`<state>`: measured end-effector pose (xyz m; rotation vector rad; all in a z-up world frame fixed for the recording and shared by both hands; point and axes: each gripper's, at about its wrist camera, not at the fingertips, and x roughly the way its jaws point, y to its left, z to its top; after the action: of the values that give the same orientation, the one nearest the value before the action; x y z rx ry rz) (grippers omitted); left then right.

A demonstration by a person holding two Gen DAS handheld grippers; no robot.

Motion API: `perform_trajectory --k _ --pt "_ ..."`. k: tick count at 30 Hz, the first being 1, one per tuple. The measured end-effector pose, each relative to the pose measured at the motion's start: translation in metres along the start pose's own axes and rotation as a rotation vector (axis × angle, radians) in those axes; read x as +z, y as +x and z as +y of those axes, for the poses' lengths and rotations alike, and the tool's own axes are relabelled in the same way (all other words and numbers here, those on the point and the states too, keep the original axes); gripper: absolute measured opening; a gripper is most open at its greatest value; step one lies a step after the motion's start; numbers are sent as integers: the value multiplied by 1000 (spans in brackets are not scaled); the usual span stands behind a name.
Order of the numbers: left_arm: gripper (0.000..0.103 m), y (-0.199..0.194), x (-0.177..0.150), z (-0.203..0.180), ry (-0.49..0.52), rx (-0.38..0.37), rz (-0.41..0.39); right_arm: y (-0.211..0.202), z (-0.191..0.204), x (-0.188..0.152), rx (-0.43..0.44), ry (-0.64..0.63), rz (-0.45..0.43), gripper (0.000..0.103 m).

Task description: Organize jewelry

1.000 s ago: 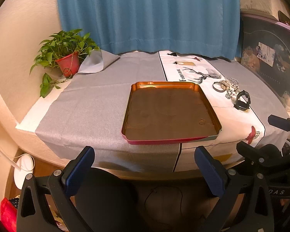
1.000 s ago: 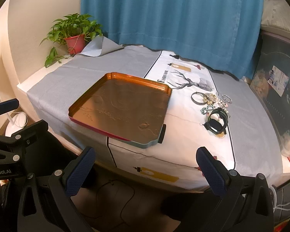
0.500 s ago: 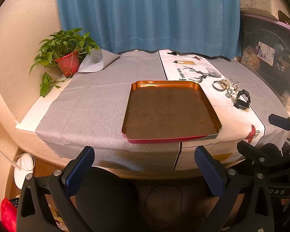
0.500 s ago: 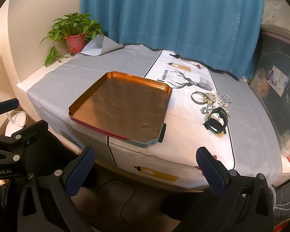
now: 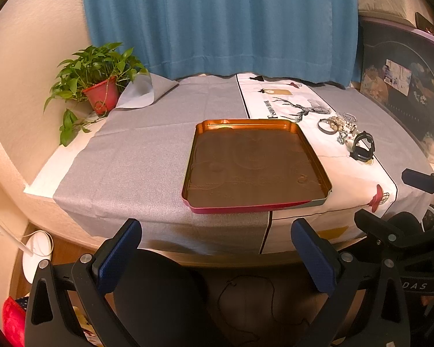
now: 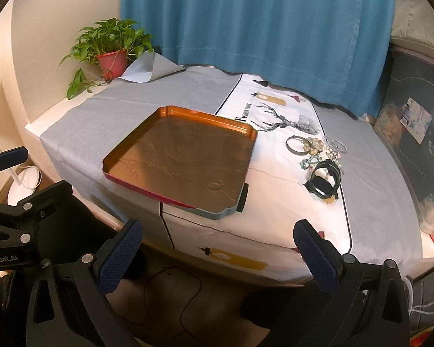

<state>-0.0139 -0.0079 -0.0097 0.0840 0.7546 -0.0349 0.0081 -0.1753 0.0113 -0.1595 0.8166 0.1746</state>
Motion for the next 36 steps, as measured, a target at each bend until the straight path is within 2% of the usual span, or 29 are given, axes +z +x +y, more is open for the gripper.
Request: perform_trajectory --k 17,28,31,36 --pt "103 1 1 0 2 3 3 2 -1 -2 2 -1 5 103" --pt "103 1 -13 -8 22 4 22 4 -3 -4 3 6 8 103" --pt "103 7 -3 -11 32 5 34 8 -6 -18 0 26 13 103" --pt "103 14 5 -23 64 1 50 15 -26 -22 -17 75 33 103"
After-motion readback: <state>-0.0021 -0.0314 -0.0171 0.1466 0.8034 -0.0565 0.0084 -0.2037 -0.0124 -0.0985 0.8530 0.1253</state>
